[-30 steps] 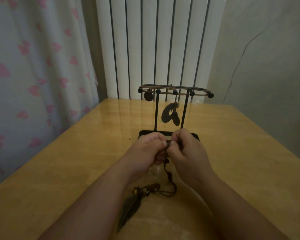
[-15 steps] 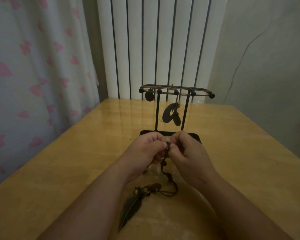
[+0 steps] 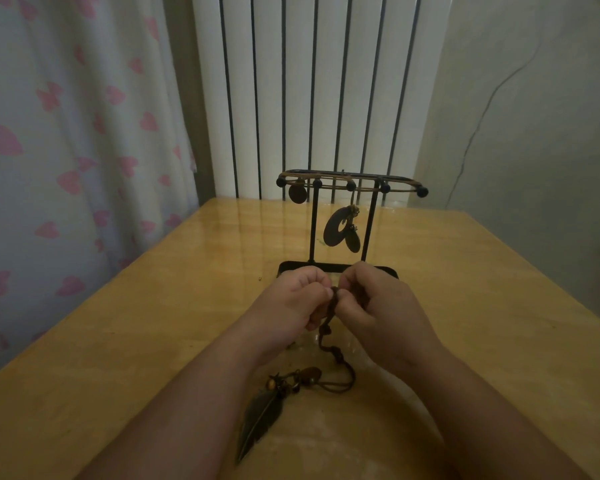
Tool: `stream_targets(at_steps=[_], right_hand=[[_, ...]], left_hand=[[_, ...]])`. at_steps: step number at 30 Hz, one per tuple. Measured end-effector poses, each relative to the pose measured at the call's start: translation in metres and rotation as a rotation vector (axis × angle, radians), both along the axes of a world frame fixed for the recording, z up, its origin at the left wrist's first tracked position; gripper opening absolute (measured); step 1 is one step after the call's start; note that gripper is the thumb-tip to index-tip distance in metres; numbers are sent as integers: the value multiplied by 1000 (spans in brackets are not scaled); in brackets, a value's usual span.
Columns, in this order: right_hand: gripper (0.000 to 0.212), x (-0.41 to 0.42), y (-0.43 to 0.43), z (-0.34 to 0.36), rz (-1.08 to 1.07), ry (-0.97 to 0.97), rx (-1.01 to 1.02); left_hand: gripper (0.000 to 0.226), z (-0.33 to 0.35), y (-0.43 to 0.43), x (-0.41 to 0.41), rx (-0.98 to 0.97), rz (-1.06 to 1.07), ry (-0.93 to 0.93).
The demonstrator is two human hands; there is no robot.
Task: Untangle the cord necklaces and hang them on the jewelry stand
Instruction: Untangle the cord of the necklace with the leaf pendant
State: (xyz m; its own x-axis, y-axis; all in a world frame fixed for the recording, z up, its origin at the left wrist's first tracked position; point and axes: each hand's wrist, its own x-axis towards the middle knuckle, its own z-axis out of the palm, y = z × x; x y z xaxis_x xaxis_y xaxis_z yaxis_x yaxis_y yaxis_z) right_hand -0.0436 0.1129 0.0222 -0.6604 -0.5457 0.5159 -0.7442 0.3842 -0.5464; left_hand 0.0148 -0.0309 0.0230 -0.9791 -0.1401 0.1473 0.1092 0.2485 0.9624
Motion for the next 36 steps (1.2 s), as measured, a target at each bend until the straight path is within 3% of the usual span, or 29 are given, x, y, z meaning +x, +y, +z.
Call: stream_targets(at_steps=[6, 12, 19, 25, 36], right_hand=[[18, 4, -1, 3, 25, -15, -171], [11, 2, 0, 0, 29, -60, -130], [6, -1, 2, -3, 30, -50, -97], [5, -2, 1, -2, -24, -9, -26], [12, 2, 1, 1, 7, -92, -80]], left_hand=[[19, 1, -1, -2, 151, -11, 21], [16, 0, -3, 0, 86, 19, 65], [31, 1, -1, -1, -13, 33, 28], [26, -2, 0, -2, 15, 40, 5], [17, -1, -1, -1, 6, 24, 23]])
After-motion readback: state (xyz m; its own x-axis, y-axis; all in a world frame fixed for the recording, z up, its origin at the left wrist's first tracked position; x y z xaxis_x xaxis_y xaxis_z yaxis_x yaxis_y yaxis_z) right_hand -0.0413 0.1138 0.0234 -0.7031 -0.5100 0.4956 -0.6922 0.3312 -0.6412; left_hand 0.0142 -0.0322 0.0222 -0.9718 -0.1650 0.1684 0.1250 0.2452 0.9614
